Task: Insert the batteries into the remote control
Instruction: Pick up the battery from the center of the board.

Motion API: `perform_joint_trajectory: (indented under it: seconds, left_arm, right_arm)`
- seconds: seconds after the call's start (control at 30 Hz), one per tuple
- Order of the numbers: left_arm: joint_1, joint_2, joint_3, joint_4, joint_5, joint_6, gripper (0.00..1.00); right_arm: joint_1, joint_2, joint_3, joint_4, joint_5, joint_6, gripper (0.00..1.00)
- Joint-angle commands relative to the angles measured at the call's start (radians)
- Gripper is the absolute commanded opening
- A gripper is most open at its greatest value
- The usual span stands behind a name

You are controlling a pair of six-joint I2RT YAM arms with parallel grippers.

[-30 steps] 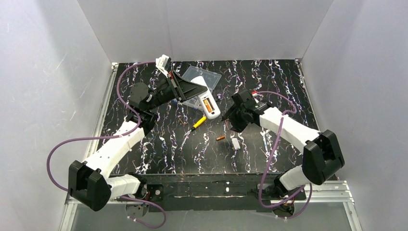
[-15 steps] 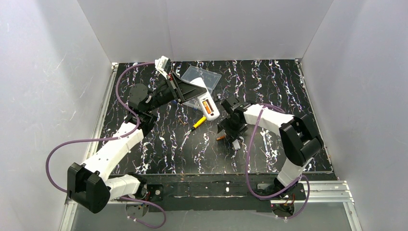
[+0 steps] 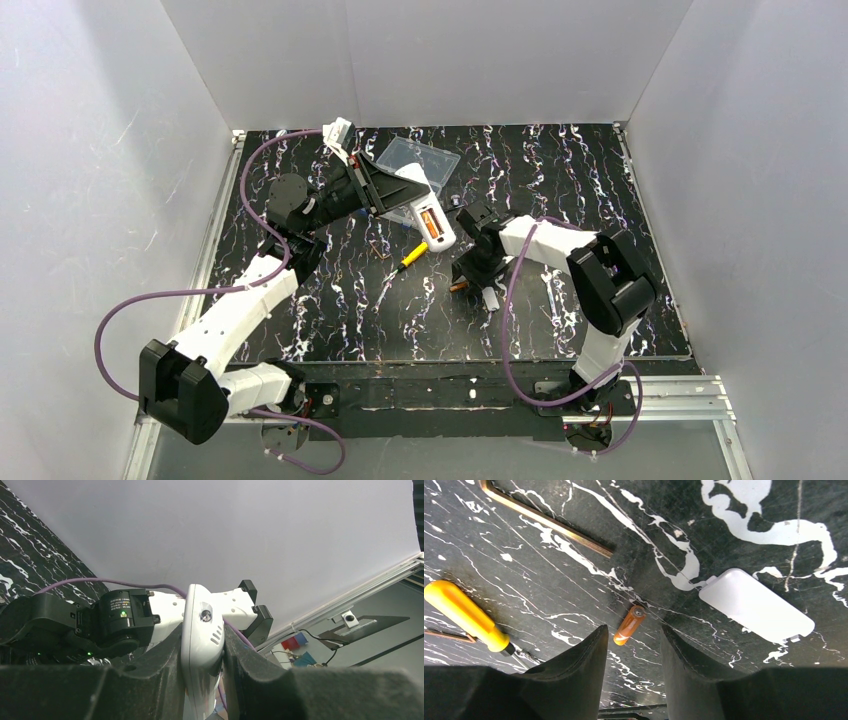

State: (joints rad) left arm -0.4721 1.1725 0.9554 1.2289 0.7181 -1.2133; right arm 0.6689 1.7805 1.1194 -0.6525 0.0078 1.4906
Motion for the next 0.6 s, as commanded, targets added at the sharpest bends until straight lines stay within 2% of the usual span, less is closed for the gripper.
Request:
perform_joint_trajectory:
  seconds: [0.0,0.23,0.4,0.5,0.57]
  left_arm:
    - [0.007,-0.050,0.016,0.103,0.033,0.015,0.00]
    - [0.009,-0.060,0.014,0.089,0.035,0.025,0.00]
    - [0.012,-0.063,0.012,0.083,0.034,0.030,0.00]
    - [0.013,-0.063,0.010,0.082,0.032,0.032,0.00]
    - [0.013,-0.063,0.008,0.081,0.031,0.032,0.00]
  right_arm:
    - [0.003,0.016,0.049,-0.011,0.018,0.015,0.49]
    - [0.002,0.045,0.064,-0.031,0.048,0.007,0.43]
    - [0.003,0.054,0.070,-0.039,0.062,-0.001,0.34]
    - [0.003,0.062,0.082,-0.048,0.069,-0.016,0.26]
    - [0.002,0.066,0.087,-0.050,0.075,-0.032,0.14]
